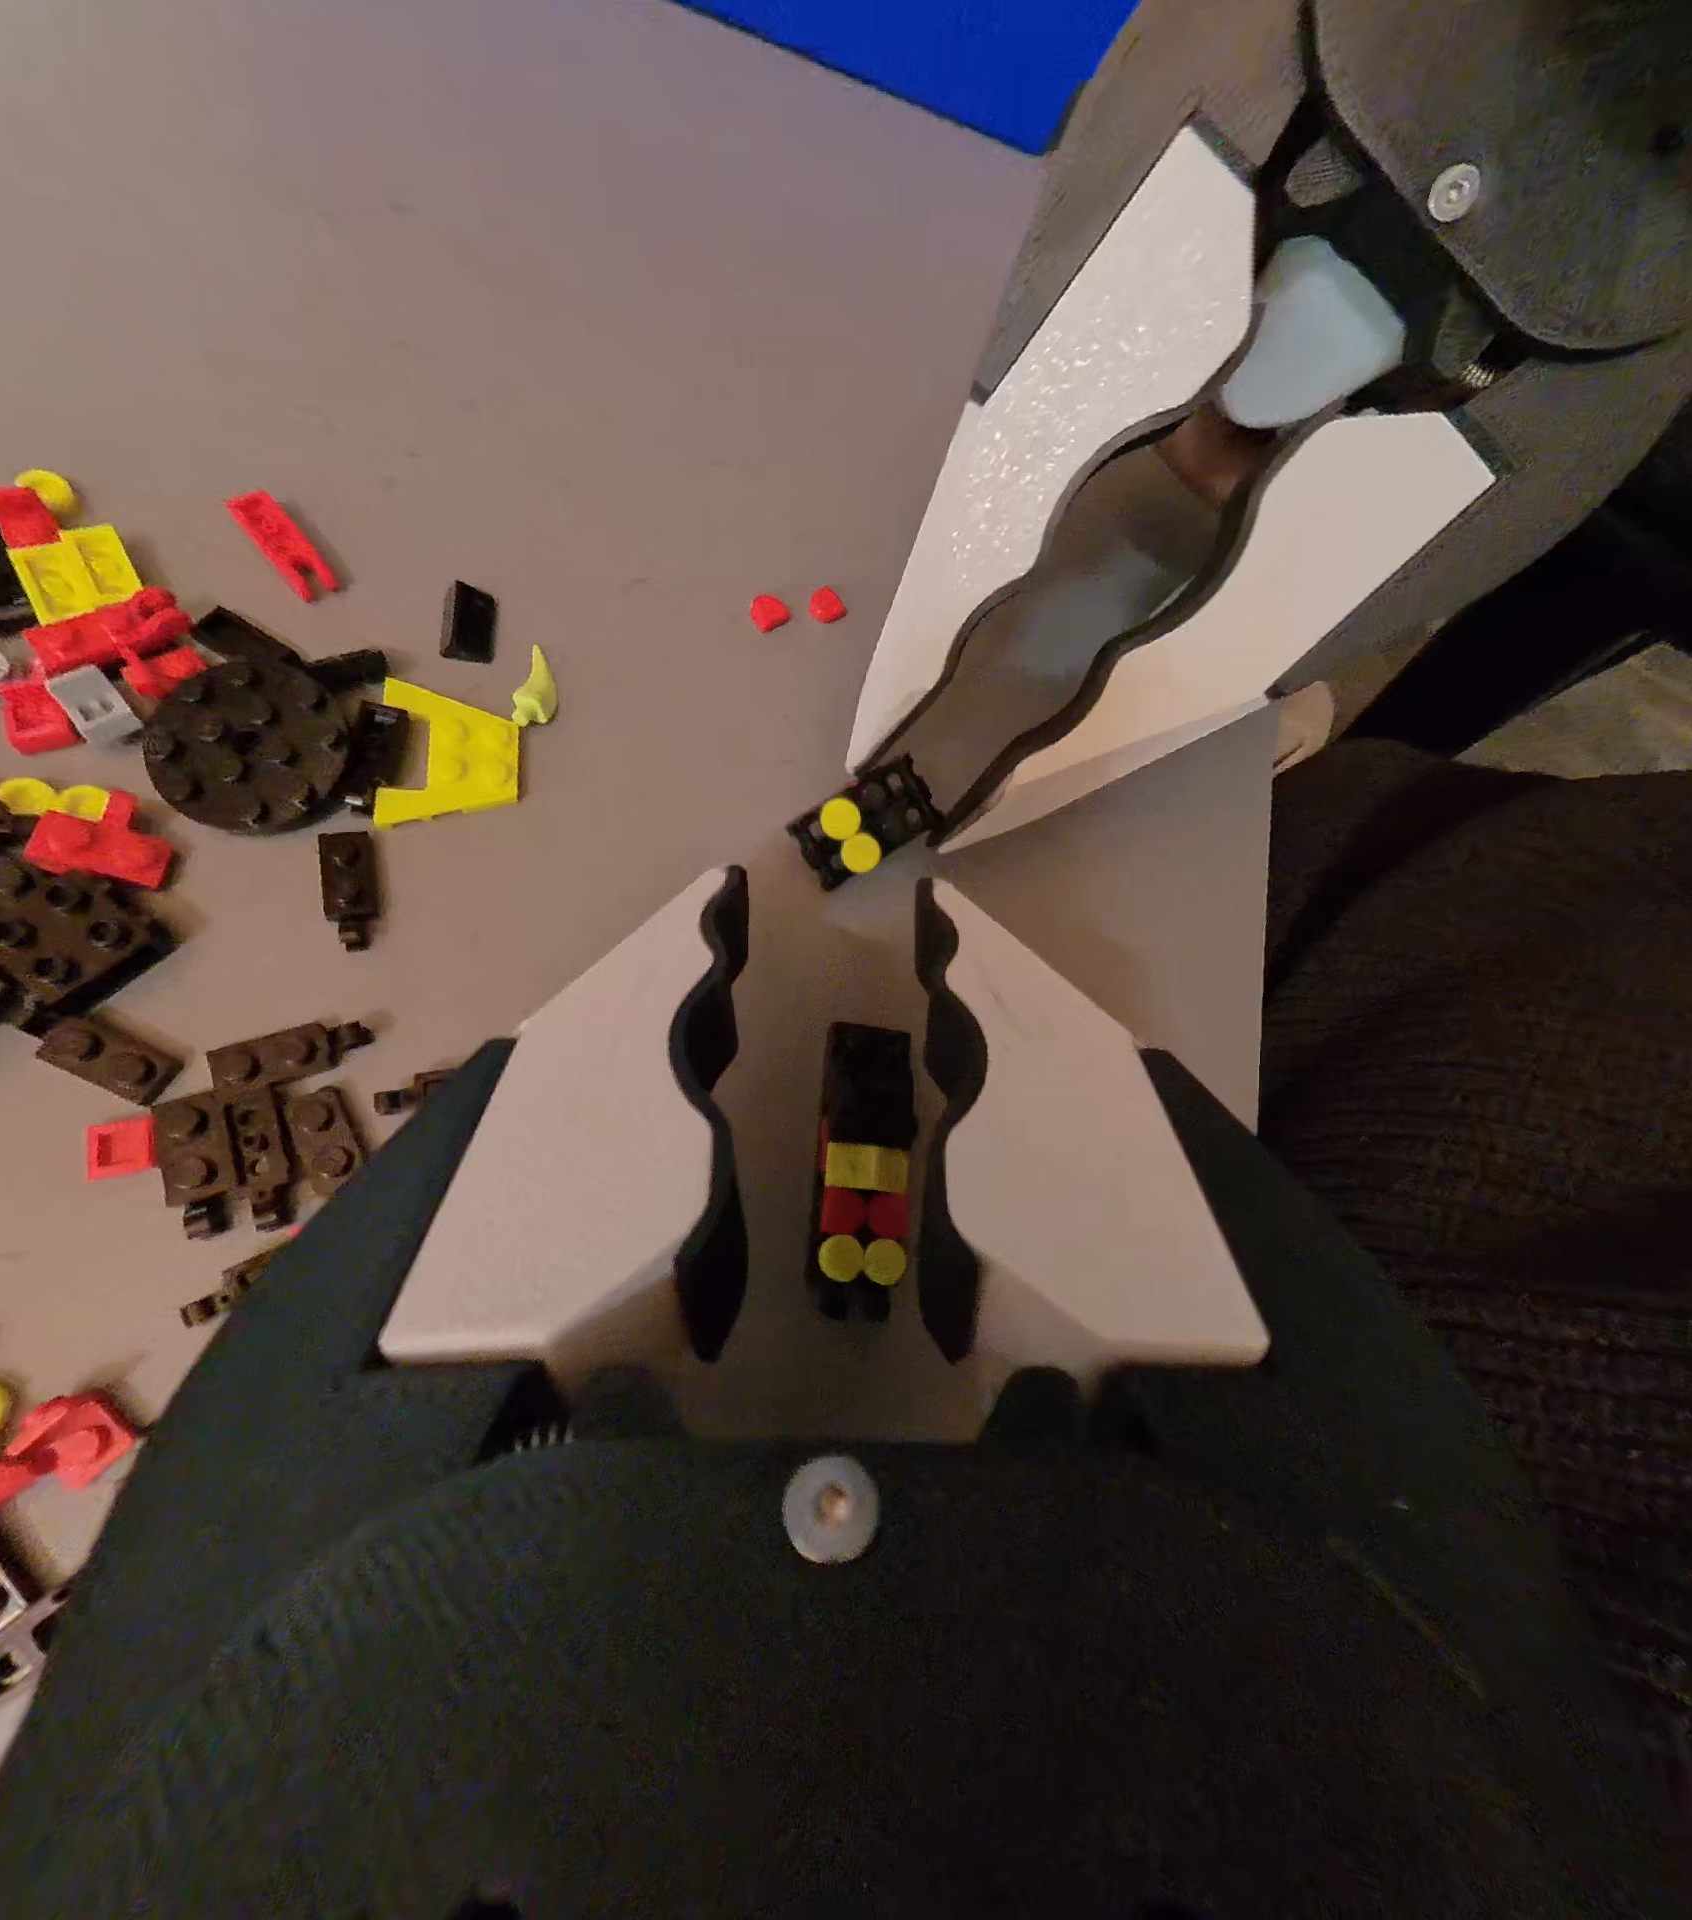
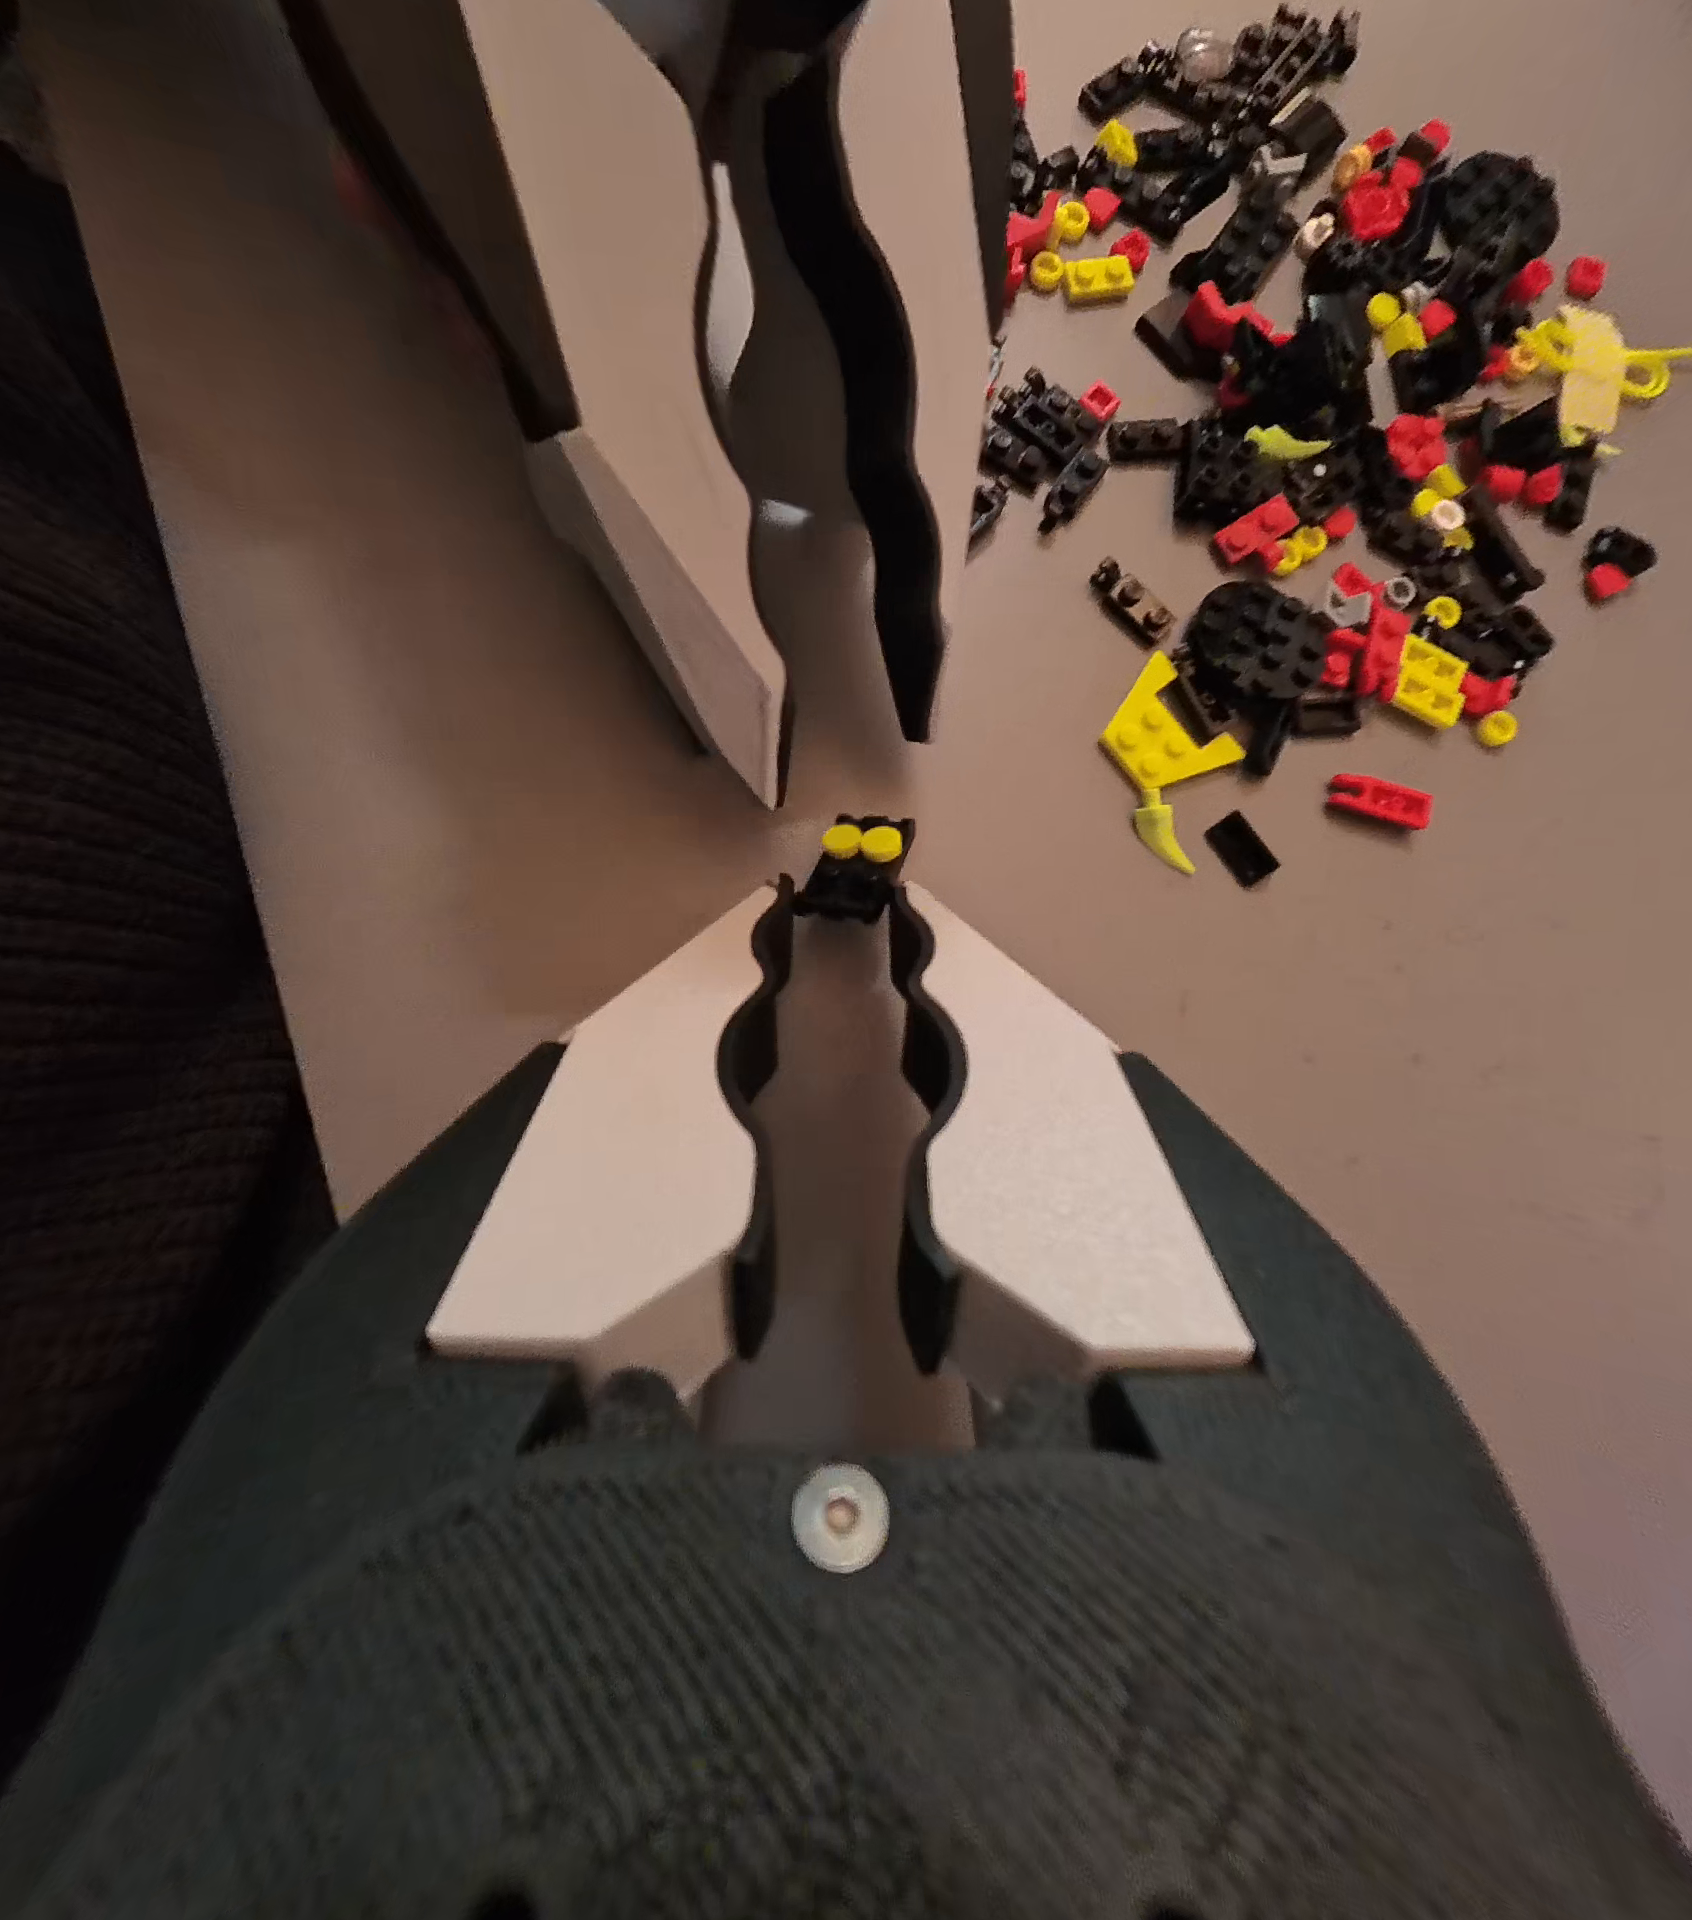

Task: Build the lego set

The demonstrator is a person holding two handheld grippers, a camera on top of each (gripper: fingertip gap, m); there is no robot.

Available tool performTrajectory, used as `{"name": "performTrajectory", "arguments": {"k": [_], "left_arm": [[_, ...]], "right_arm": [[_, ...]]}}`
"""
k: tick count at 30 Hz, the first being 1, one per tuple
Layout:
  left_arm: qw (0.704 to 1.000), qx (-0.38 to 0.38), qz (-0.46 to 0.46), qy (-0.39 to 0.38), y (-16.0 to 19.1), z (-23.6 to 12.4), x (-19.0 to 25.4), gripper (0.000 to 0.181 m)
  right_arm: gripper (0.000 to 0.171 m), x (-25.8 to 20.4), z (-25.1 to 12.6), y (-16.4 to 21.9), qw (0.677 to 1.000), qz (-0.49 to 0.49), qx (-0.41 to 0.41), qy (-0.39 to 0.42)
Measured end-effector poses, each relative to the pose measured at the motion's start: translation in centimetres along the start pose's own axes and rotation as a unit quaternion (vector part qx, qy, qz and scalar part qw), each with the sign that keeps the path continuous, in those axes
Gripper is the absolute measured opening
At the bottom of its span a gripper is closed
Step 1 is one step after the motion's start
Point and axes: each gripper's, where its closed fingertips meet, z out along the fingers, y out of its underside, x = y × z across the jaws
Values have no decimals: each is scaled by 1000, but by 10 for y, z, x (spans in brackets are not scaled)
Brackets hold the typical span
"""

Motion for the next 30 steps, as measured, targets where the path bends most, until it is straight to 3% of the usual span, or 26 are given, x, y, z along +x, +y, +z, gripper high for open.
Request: {"name": "performTrajectory", "arguments": {"k": [1, 7, 11, 13, 18, 21, 25, 30], "left_arm": [[1000, 1, -2, 2, 0, 0, -1, 30], [997, 17, -38, 70, -6, -6, 15, 33], [982, 48, -76, 167, -18, -18, 35, 21], [977, 61, -91, 181, -23, -23, 35, 10], [977, 72, -82, 185, -26, -25, 36, 9], [981, 83, -42, 169, -28, -26, 36, 9], [986, 103, 78, 101, -31, -28, 34, 9], [965, 147, 217, 30, -41, -32, 44, 8]], "right_arm": [[17, 0, -1, -2, 1000, -7, 5, 2], [17, -5, -19, -28, 993, -88, 74, 31], [17, -10, -28, -37, 985, -131, 101, 39], [16, -10, -30, -39, 983, -139, 107, 45], [17, -9, -34, -42, 983, -133, 122, 44], [22, -10, -39, -49, 984, -90, 156, 15], [24, -10, -52, -58, 977, -1, 206, -56], [19, -11, -50, -53, 979, -11, 195, -57]]}}
